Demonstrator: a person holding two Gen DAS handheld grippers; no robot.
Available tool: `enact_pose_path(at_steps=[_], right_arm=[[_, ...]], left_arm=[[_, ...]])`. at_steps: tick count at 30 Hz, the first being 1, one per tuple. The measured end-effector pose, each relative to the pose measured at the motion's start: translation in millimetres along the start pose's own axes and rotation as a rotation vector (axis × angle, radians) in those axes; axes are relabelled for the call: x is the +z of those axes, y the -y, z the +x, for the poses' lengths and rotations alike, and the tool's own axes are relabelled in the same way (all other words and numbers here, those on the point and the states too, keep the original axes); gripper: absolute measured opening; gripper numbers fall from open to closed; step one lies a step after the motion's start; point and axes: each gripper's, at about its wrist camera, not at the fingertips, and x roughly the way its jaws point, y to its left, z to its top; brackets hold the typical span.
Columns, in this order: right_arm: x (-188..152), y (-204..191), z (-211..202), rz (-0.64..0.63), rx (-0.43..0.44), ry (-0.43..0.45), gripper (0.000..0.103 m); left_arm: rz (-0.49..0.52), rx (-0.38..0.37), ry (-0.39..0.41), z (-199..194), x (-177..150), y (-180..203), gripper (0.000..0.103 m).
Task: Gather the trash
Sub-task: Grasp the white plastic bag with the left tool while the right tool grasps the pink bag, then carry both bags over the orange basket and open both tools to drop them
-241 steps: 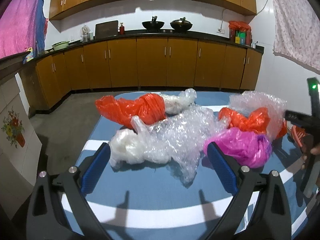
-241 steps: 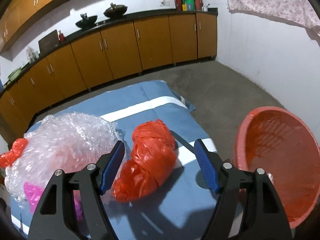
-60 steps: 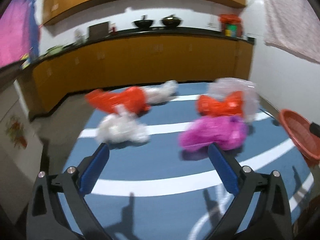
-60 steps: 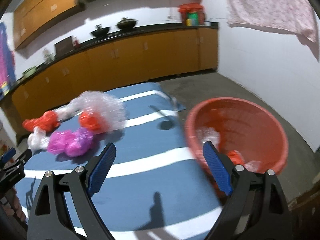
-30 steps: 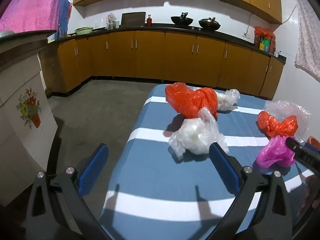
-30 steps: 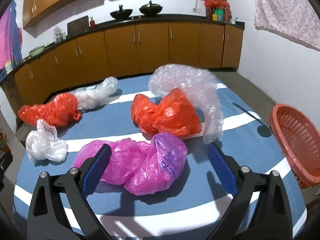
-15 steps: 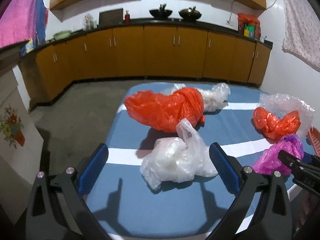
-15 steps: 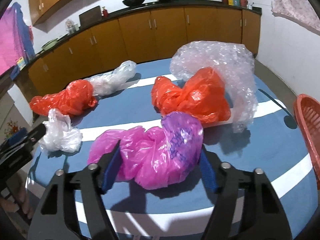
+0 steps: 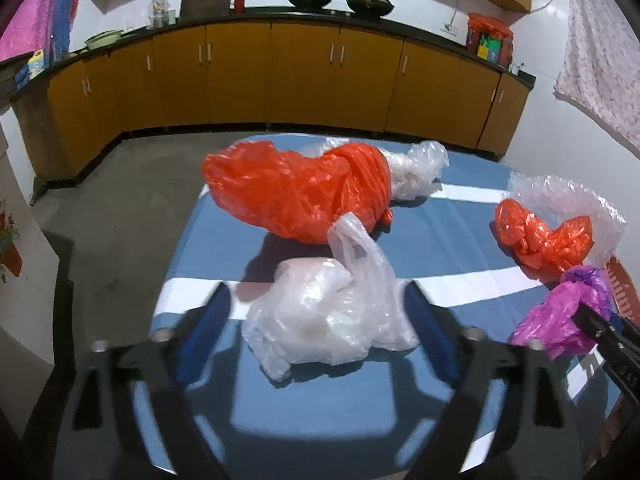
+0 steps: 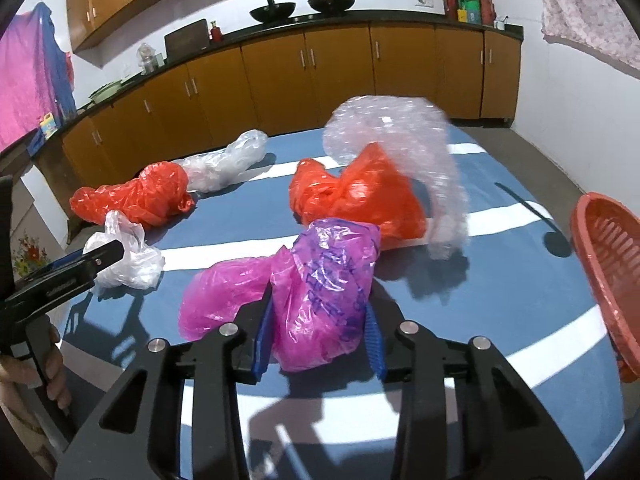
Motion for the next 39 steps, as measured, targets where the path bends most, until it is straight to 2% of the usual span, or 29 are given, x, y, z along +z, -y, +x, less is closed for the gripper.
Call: enact_pose_path(at_steps=[8, 12, 19, 25, 39], right_arm=[[-6, 23, -22, 0.023, -0.030, 0.016, 0.039], [-11, 34, -33, 0.028, -0.048, 0.024, 0.039], [-12, 56, -55, 0.040, -0.097, 0.058, 0.039], [-12, 74, -74, 0.054, -0.133, 0.087, 0.039], [-7, 108, -118, 0.053, -0.232, 0.179, 0.039]], left_arm=[[0.028, -0.024, -0.032, 3, -7, 14, 0.039], [0.044, -0.026, -0.022, -3, -12, 24, 0.032], [0.049, -0.048, 0.001, -21, -18, 39, 0.030], [0.053, -0.099, 0.036, -43, -16, 60, 0.030], [0.116, -0.215, 0.126, -97, -7, 131, 0.030]])
